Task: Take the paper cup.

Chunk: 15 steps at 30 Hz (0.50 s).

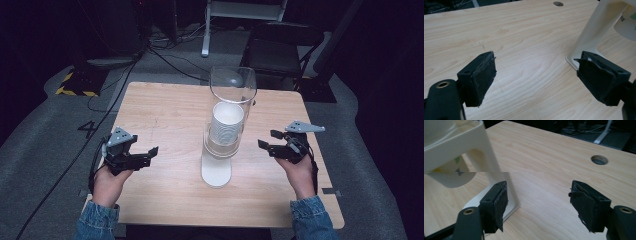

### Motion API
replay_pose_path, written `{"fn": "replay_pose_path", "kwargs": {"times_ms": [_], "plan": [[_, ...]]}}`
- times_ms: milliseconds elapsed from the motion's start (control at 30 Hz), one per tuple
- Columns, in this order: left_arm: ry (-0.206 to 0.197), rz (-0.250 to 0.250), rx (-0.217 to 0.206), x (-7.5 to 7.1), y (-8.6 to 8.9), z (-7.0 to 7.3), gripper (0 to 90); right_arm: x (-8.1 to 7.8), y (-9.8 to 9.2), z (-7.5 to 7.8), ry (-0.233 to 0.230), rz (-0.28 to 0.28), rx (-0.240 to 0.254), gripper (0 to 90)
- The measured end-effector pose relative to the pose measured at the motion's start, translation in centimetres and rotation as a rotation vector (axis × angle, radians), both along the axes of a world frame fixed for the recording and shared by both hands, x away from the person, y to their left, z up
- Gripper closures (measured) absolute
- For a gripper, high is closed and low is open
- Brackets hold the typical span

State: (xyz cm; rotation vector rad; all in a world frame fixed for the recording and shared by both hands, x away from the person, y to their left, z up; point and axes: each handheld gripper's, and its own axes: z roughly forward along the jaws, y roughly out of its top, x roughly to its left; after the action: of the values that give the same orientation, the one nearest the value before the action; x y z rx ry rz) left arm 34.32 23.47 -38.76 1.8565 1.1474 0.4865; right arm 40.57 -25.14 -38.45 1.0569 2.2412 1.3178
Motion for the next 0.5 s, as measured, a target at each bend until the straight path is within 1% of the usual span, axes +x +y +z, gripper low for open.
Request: {"fn": "replay_pose_path", "kwargs": {"times_ms": [67,133,200,233,267,300,333,433,467,500], "plan": [[0.003,-0.001,-0.001,0.0,0.1,0.0,15.4,0.0,0.6,-0.1,-0.001,0.04,-0.008,30.7],[0.003,-0.003,-0.003,0.0,0.1,0.0,15.4,-0.1,0.9,-0.1,-0.001,0.051,-0.01,30.5],[0.002,0.003,-0.01,-0.1,0.1,0.0,15.4,-0.2,1.6,-0.1,-0.001,0.08,-0.006,29.6],[0.003,0.003,-0.01,0.0,0.1,0.0,15.4,-0.3,2.2,-0.2,-0.002,0.107,0.0,29.0],[0.002,0.001,-0.006,0.0,0.1,0.0,15.4,-0.3,2.2,-0.2,-0.002,0.107,0.0,29.0],[0.005,-0.001,-0.007,0.0,0.1,0.0,15.4,-0.5,2.9,-0.2,0.0,0.136,0.001,28.2],[0.007,0.001,-0.01,0.0,0.1,-0.1,15.4,-0.5,3.2,-0.3,0.001,0.15,-0.002,27.7],[0.011,-0.005,-0.012,-0.1,0.0,-0.2,15.4,-0.5,4.3,-0.7,0.021,0.216,-0.011,25.5],[0.011,-0.005,-0.012,-0.1,0.0,-0.2,15.4,-0.5,4.3,-0.7,0.021,0.216,-0.011,25.5],[0.01,-0.005,-0.014,-0.1,0.0,-0.2,15.4,-0.5,4.8,-1.0,0.025,0.237,-0.019,23.9]]}}
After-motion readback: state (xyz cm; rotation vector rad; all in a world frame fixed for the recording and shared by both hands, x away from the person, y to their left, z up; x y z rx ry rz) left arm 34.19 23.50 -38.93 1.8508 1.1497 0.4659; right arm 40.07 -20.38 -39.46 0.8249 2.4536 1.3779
